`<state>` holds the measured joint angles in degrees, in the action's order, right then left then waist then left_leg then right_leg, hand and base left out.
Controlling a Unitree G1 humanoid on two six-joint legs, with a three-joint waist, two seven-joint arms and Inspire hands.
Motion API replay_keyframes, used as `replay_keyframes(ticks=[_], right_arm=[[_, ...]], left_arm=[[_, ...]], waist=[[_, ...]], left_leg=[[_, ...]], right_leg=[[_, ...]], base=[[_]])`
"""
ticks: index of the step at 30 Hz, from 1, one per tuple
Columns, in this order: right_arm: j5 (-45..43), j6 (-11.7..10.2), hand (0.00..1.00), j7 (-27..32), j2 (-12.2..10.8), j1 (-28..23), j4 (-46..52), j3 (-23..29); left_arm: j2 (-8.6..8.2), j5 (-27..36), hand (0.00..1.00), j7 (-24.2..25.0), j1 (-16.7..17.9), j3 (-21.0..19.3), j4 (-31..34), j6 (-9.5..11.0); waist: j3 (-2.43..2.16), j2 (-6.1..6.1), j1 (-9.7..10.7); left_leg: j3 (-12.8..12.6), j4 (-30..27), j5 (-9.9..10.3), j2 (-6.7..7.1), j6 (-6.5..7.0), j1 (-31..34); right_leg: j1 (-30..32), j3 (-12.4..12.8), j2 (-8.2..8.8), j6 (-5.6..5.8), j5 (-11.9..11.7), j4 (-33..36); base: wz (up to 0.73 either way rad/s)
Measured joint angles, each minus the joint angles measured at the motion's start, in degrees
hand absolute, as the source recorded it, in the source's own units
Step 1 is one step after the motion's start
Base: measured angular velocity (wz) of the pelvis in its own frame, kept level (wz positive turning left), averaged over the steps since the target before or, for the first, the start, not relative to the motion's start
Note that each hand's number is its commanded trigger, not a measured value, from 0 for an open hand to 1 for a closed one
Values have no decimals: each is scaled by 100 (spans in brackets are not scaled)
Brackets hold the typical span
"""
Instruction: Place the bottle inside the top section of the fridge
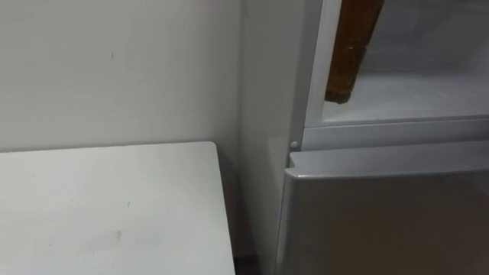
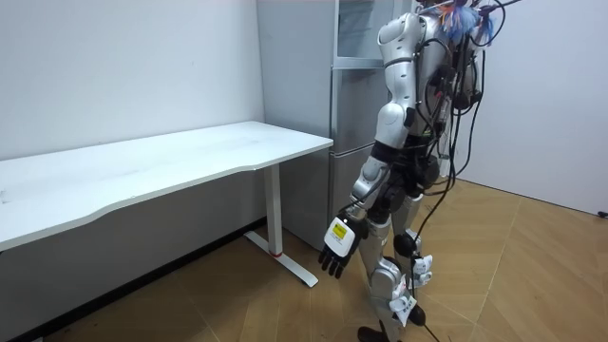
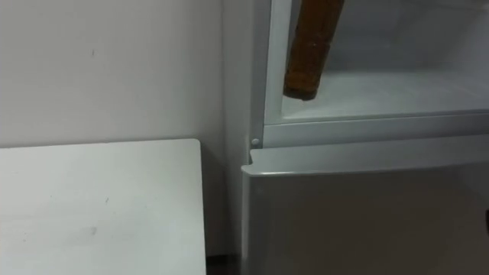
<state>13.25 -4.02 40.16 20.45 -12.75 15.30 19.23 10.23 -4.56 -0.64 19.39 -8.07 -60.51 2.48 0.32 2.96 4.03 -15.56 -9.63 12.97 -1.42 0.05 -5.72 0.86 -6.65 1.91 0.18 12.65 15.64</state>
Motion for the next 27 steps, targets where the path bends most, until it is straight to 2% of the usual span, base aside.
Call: replay_keyframes(ticks=[12,20,24,27], right_arm=[[1,0,0,-163,-4,0,9,-8],[-9,0,0,-178,-70,1,9,-98],[-10,1,0,-366,-71,1,56,-209],[-24,9,0,-472,-74,1,209,-239]], left_arm=[[1,-18,0,13,-87,-3,20,0],[16,-140,0,3,-119,78,122,-2],[38,-191,0,-37,-169,160,140,-6],[39,-195,0,-88,-162,169,138,-5]], waist=[[-1,14,1],[-2,80,8],[-6,100,1],[-8,93,-75]], left_leg=[[-3,1,0,-2,0,3],[-5,0,0,-7,0,9],[-6,0,0,-10,0,4],[-13,1,0,-14,0,4]], right_leg=[[-13,-2,-2,0,0,-29],[-30,-47,-3,-2,-4,-64],[-27,-44,-5,-5,-6,-24],[-33,-46,-7,-8,-8,15]], base=[[0],[0],[-1],[-9]])
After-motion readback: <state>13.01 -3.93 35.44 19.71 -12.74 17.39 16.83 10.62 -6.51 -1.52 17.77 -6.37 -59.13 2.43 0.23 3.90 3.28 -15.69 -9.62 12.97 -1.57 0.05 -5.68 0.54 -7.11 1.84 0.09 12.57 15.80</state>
